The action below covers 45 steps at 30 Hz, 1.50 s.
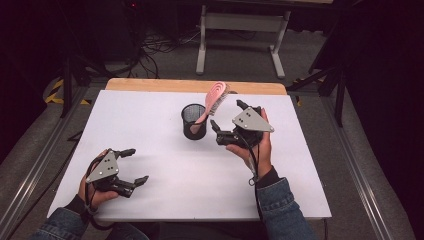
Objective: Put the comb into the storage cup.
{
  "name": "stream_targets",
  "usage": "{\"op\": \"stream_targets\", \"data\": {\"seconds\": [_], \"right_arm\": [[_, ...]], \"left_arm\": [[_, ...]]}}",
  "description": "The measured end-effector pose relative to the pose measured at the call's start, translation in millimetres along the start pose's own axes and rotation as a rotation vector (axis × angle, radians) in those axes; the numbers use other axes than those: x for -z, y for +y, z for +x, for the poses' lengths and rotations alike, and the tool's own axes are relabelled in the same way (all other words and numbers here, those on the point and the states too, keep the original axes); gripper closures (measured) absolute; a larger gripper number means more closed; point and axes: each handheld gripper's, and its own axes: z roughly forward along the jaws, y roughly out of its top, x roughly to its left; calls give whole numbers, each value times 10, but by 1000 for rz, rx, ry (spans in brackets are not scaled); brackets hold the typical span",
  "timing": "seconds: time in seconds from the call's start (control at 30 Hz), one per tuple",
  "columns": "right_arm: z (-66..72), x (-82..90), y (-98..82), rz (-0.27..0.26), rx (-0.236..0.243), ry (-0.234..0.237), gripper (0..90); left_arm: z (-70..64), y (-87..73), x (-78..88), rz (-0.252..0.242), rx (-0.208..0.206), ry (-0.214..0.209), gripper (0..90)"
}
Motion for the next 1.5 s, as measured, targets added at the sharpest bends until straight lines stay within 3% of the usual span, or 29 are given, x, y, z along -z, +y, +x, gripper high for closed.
{"op": "stream_targets", "data": {"seconds": [1.5], "right_arm": [[-42, 269, -169, 20, 56, 19, 55]], "left_arm": [[-2, 9, 10, -3, -4, 1, 62]]}}
